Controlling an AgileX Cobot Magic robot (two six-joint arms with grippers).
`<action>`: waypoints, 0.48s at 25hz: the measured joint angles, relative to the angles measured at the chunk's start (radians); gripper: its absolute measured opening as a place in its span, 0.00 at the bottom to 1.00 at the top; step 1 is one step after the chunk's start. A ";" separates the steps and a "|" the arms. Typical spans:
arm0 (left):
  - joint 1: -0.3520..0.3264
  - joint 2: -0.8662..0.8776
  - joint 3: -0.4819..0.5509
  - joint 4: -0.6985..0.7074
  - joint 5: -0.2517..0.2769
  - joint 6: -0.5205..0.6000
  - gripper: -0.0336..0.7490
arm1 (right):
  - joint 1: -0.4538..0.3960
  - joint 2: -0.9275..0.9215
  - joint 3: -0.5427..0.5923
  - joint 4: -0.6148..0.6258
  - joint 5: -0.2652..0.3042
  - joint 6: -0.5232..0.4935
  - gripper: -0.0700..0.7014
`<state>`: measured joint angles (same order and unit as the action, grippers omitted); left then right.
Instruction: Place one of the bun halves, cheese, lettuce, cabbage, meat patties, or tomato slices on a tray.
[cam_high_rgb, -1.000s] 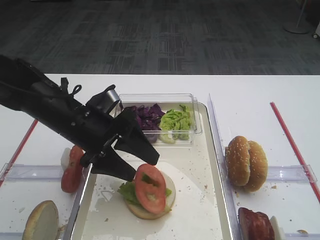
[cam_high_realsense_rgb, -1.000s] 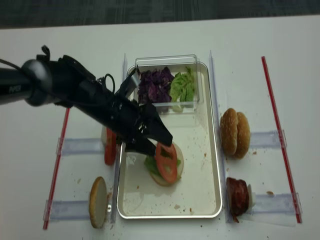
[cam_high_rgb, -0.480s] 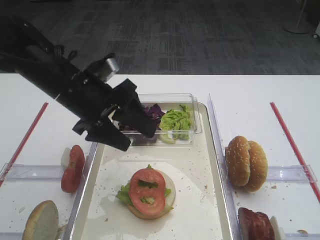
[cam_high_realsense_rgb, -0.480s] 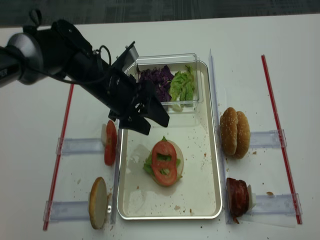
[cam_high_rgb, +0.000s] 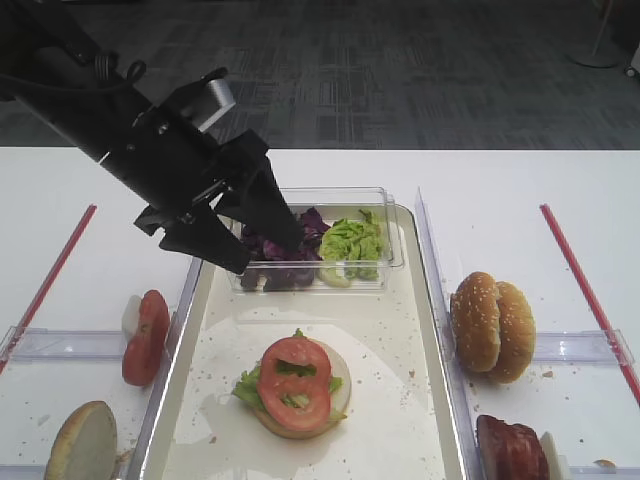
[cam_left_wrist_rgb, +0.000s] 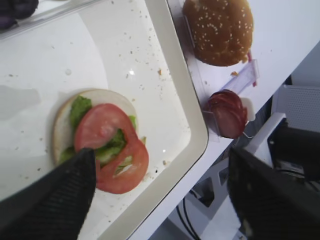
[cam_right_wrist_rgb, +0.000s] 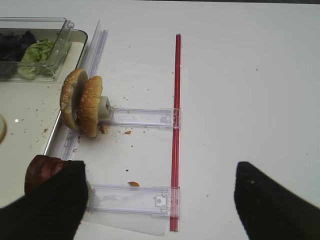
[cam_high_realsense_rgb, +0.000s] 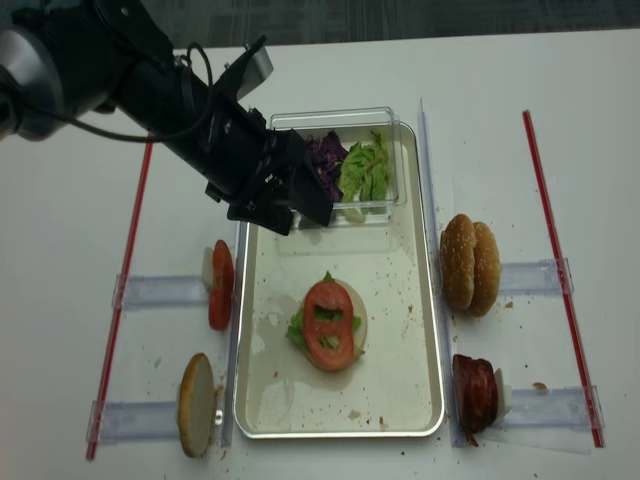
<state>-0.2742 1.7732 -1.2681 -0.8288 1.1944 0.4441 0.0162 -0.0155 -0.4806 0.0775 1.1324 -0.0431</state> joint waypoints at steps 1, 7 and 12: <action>0.000 0.000 0.000 0.018 0.000 -0.002 0.69 | 0.000 0.000 0.000 0.000 0.000 0.000 0.89; 0.020 0.000 0.000 0.122 0.004 -0.033 0.69 | 0.000 0.000 0.000 0.000 0.000 0.000 0.89; 0.051 0.000 -0.041 0.262 0.011 -0.109 0.69 | 0.000 0.000 0.000 0.000 0.000 0.000 0.89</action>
<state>-0.2236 1.7732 -1.3088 -0.5671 1.2052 0.3356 0.0162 -0.0155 -0.4806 0.0775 1.1324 -0.0431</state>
